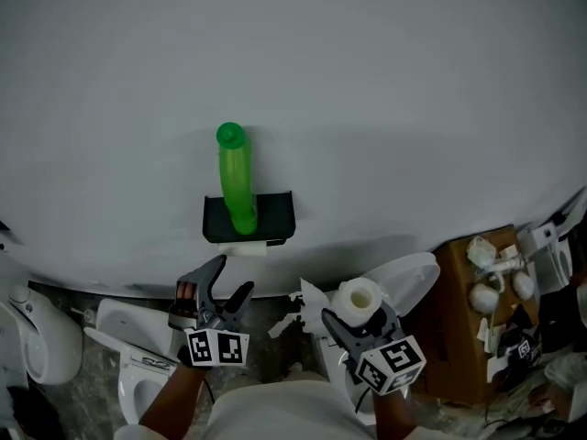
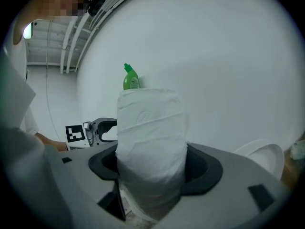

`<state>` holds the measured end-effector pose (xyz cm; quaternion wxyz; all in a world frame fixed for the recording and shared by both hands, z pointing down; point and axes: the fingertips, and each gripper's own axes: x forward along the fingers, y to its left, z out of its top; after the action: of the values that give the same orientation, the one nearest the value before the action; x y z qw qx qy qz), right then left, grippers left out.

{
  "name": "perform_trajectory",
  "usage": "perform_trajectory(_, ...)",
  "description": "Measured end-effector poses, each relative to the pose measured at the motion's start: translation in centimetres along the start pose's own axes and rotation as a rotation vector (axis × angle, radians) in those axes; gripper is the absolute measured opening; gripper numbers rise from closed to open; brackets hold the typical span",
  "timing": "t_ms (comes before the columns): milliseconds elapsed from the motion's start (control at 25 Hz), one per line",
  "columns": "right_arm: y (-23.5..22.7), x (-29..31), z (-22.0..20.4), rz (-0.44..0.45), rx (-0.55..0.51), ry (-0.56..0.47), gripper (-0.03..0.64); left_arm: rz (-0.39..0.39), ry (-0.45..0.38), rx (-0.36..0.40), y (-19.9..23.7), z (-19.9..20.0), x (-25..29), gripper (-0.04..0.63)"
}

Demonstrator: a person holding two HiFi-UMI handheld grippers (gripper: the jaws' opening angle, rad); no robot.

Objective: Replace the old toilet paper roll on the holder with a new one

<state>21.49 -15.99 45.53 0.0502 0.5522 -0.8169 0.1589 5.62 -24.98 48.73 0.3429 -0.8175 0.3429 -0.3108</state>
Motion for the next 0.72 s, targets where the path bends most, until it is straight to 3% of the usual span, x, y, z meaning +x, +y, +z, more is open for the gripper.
perform_trajectory(280,-1.4,-0.5,-0.9,0.008,0.031,-0.001,0.333,-0.008,0.08,0.116,-0.6,-0.6,3.4,0.357)
perform_trajectory(720,-3.1,-1.2,-0.7,-0.002,0.043,-0.018,0.333,-0.012,0.185,0.158,0.3,-1.2,6.2,0.337)
